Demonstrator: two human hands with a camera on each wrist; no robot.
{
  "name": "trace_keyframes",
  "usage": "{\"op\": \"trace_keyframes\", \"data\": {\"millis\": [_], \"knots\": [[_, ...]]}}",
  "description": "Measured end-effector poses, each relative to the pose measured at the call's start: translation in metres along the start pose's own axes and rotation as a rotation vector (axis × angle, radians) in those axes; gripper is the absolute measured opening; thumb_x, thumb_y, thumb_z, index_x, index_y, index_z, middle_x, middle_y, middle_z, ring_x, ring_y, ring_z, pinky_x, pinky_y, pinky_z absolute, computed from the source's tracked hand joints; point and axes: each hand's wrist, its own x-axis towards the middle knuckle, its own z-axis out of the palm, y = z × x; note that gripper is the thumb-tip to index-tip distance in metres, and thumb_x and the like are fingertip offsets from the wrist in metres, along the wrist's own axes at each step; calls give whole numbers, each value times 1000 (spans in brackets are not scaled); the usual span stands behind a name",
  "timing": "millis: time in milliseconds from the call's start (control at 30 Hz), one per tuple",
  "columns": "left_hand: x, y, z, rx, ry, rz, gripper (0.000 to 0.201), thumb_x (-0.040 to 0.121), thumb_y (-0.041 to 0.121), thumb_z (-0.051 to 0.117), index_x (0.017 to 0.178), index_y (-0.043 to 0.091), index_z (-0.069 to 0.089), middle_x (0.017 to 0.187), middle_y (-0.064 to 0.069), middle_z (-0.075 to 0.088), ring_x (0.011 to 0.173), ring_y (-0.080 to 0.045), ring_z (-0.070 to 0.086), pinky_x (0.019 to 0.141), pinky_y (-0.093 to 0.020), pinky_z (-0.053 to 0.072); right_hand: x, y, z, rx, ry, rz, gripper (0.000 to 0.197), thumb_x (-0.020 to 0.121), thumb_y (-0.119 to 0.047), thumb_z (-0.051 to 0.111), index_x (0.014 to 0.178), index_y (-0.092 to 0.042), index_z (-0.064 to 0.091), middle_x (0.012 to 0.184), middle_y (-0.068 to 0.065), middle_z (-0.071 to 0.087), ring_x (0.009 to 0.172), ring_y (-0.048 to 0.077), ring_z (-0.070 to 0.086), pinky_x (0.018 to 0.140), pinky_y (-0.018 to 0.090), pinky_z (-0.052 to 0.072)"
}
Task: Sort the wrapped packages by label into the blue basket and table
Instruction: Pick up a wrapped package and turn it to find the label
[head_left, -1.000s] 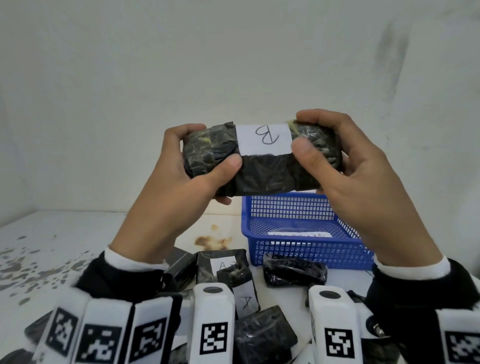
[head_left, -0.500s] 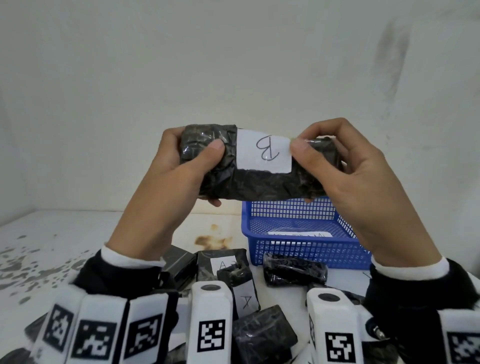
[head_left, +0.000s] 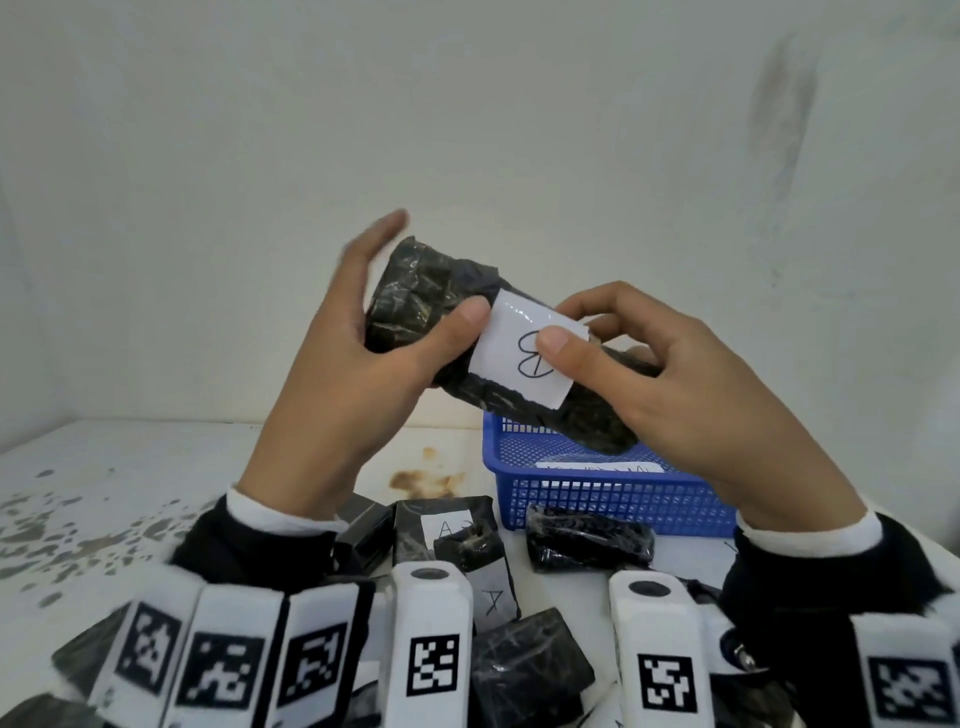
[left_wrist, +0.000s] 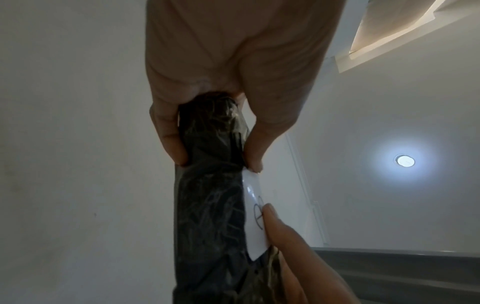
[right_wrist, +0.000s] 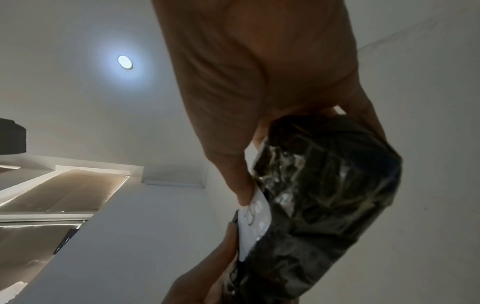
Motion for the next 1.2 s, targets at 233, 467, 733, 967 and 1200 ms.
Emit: {"op": "trace_keyframes", "data": {"millis": [233,467,733,967,1200], "knots": [[2,-1,1,-93,130,-27,78,43,46,87,110,17,59,93,-6,76,84,-21,74,83,-36,57,-1,-3,-1,-43,-83,4,57,75,-76,39,127,-58,54,107,-17,69,91,5,70,85,29,58],[-2,2,3,-69,-18,15,72,50,32,80,117,18,60,99,3,74,83,-7,72,74,-14,52,2,2,-1,-75,-72,3,48,80,-69,47,117,-46,66,101,-13,71,88,8,70,79,31,55],[0,-6,8,35,-103,139,46,65,-4,82,93,28,63,90,15,73,83,-4,65,80,-23,55,0,-1,-8,154,-39,-4,55,78,-64,48,127,-45,62,113,-19,70,73,11,65,67,28,47],[-6,-2,18,109,-146,130,54,77,0,75,113,39,66,108,10,69,102,-6,65,90,-22,53,3,3,-4,220,-45,-15,38,78,-50,61,108,-26,68,95,-2,71,67,30,70,70,39,57],[-8,7,15,14,-194,-10,51,73,39,66,124,38,62,116,9,69,98,-11,70,90,-39,57,0,0,-3,229,-65,-63,43,74,-44,70,111,-22,67,103,0,68,72,29,74,77,39,61]]}}
